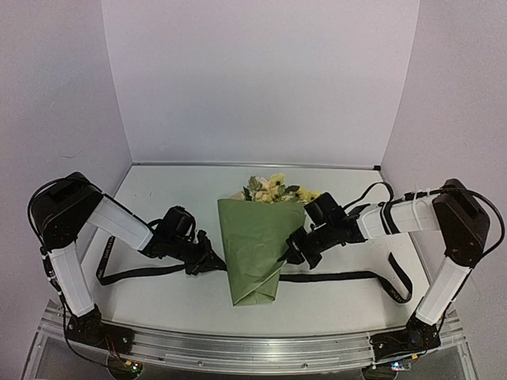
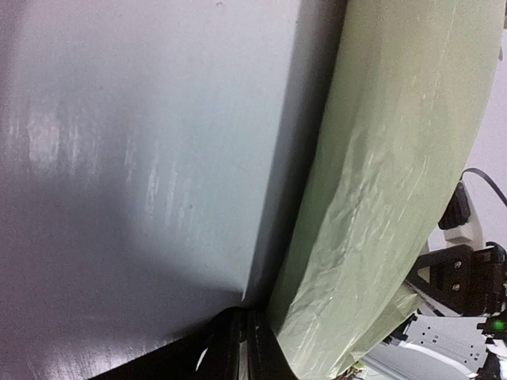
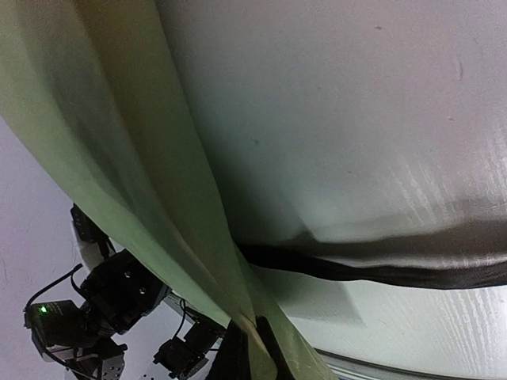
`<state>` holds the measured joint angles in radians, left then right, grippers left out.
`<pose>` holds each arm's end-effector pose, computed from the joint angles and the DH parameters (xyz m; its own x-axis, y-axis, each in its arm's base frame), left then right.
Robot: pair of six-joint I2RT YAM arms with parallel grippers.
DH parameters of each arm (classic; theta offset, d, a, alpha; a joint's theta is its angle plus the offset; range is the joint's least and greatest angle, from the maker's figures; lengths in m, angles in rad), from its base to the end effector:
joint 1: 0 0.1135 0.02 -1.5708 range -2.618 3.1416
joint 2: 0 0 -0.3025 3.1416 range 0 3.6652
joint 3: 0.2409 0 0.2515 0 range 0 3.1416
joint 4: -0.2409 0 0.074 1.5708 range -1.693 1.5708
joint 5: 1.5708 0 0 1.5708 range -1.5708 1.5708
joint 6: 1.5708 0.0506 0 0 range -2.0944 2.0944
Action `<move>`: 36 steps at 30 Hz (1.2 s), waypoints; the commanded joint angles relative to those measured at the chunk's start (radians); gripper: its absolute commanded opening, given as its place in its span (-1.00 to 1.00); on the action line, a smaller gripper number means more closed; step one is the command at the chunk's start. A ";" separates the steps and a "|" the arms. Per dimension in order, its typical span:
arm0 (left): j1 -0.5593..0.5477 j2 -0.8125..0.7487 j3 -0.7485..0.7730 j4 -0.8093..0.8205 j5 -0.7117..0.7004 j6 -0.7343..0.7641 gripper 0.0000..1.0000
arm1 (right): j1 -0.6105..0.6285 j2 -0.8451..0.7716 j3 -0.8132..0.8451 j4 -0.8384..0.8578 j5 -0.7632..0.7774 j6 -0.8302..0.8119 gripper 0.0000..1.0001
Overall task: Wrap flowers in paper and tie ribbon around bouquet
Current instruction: Place the folded bouquet on the ribbon.
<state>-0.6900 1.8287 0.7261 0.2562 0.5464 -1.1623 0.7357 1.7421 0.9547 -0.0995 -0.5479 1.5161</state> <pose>0.2444 -0.2358 0.1273 -0.9723 -0.2142 0.0939 -0.2085 0.6122 -0.7627 0.2496 0.2615 0.1900 -0.8470 0.3829 0.3686 0.5291 0.5419 0.6529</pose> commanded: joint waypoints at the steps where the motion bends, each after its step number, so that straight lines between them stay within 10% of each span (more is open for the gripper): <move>1: 0.015 0.038 -0.019 -0.091 -0.122 -0.049 -0.86 | 0.004 -0.038 -0.025 0.027 0.002 -0.038 -1.00; 12: 0.014 -0.120 0.011 -0.189 -0.197 0.034 -0.21 | 0.002 -0.077 -0.043 -0.047 0.046 -0.164 -0.20; 20: 0.014 -0.282 0.003 -0.304 -0.263 0.092 0.22 | -0.008 -0.278 -0.071 -0.415 0.249 -0.368 0.26; 36: 0.026 -0.699 -0.122 -0.917 -0.782 -0.234 0.54 | -0.142 -0.637 -0.365 -0.723 0.532 -0.220 0.39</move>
<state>-0.6722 1.2431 0.6341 -0.4131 -0.0299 -1.2324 0.6234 1.1874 0.6518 -0.7224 -0.1291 1.2425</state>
